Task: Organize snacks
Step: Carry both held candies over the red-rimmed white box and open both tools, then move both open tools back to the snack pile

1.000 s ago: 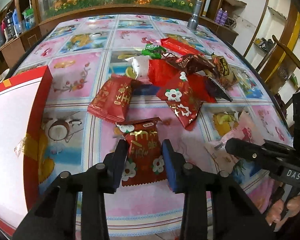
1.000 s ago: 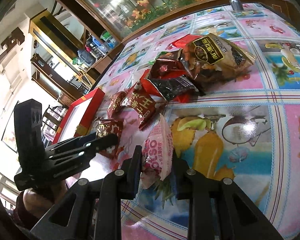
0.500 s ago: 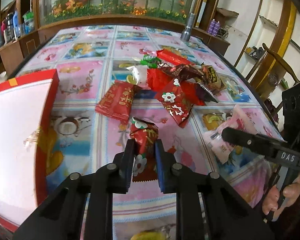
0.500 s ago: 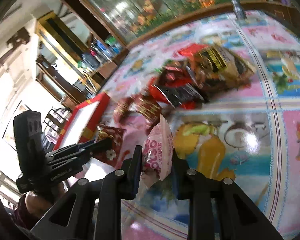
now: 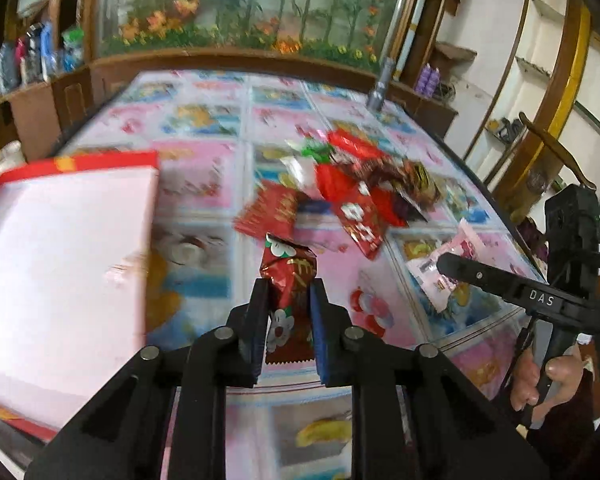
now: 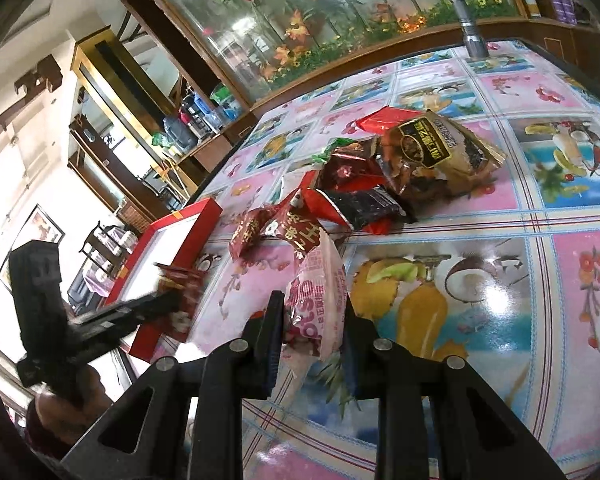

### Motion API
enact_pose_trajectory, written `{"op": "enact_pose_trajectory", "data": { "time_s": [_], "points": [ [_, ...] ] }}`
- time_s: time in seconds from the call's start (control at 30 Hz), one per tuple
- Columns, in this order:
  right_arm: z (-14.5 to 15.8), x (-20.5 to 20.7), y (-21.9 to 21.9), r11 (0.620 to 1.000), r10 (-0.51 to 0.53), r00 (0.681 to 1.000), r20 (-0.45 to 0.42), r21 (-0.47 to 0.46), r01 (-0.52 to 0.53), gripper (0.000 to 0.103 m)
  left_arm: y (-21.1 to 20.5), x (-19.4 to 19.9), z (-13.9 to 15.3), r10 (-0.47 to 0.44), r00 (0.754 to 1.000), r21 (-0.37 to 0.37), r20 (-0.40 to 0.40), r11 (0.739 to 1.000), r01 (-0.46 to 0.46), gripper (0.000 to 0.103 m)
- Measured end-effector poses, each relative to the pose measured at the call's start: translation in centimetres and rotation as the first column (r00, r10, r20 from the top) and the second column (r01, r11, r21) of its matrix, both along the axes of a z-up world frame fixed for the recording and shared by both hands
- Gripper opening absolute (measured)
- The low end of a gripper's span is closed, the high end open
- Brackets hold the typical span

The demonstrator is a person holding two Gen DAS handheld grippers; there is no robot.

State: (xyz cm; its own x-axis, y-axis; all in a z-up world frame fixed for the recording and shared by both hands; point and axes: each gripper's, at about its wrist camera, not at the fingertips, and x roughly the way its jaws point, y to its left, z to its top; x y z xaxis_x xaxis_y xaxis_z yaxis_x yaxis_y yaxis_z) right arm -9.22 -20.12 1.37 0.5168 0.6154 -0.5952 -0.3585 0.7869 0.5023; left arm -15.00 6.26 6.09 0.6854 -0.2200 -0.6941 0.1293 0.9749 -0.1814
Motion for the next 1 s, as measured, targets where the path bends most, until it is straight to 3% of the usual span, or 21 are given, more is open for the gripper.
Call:
{"op": "enact_pose_trajectory", "data": {
  "time_s": [0.17,0.4,0.57,0.7,0.8,0.83,0.87,0.97,1.0],
  "points": [
    [2.2,-0.4,3.7,0.996,0.085,0.996,0.041,0.024,-0.086,0.026,4.8,-2.1,1.7,0.083,0.995,0.046,0.05,0.995,-0.085,0.017],
    [5.3,-0.1,15.2,0.961,0.272,0.958,0.095,0.031,-0.276,0.027,12.0,-4.0,0.9,0.24,0.969,0.131,0.051,0.961,-0.245,0.017],
    [4.7,0.4,24.3,0.924,0.378,0.925,0.043,0.045,-0.38,0.027,14.6,-4.4,0.2,0.296,0.953,0.192,0.06,0.934,-0.302,0.018],
    [3.6,0.4,28.8,0.914,0.406,0.914,-0.01,0.019,-0.406,0.029,16.4,-4.8,-0.1,0.319,0.946,0.233,0.061,0.917,-0.324,0.02],
    [2.9,0.3,29.7,0.922,0.386,0.922,-0.028,-0.03,-0.386,0.049,17.6,-5.7,0.4,0.345,0.933,0.251,0.103,0.898,-0.36,0.035],
    [3.0,0.3,29.5,0.928,0.369,0.929,-0.015,-0.044,-0.37,0.051,18.1,-6.1,0.5,0.361,0.924,0.254,0.121,0.889,-0.381,0.051],
    [3.1,0.3,29.0,0.936,0.349,0.937,0.002,-0.048,-0.348,0.051,18.6,-6.6,0.7,0.374,0.917,0.251,0.139,0.882,-0.398,0.059],
    [3.2,1.0,26.9,0.961,0.276,0.961,0.02,-0.02,-0.276,0.059,19.9,-7.7,0.7,0.387,0.908,0.226,0.163,0.881,-0.416,0.059],
    [3.1,1.5,26.4,0.968,0.249,0.968,0.015,-0.021,-0.248,0.065,20.2,-8.2,0.7,0.392,0.904,0.219,0.169,0.88,-0.422,0.059]
  ]
}}
